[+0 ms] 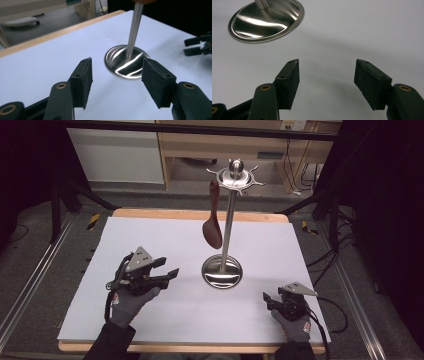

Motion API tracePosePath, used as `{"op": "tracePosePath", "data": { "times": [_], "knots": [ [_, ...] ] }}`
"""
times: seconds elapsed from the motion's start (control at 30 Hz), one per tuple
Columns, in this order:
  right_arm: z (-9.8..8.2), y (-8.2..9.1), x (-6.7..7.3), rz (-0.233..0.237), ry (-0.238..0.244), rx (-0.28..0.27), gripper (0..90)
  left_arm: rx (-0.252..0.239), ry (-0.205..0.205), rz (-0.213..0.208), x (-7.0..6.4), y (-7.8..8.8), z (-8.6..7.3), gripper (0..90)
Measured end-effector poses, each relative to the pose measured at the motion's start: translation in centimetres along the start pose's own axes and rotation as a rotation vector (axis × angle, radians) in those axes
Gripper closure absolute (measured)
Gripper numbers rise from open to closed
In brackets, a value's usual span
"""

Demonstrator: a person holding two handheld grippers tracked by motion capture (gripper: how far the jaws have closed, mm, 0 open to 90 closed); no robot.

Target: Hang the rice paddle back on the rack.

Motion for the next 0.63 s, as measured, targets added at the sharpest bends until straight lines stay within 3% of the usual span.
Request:
{"op": "tracePosePath", "data": {
  "times": [0.43,0.63],
  "knots": [
    [-0.2,-0.1,-0.2,-0.029,0.003,0.03,36.1,0.081,0.066,0.071,2.6,-0.1,-5.6,38.6],
    [-0.4,-0.1,-0.4,-0.035,0.001,0.049,35.7,0.106,0.129,0.094,4.3,0.2,-8.0,37.3]
  ]
}}
Point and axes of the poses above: each handheld gripper's, and its own axes: y roughly backward along the jaws, z roughly out of its top, x roughly to its left, the point moved 2 cm from there along -y, roughly forward along the jaws, and after that the axes turned 7 degrees about x, right-handed, at the moved point
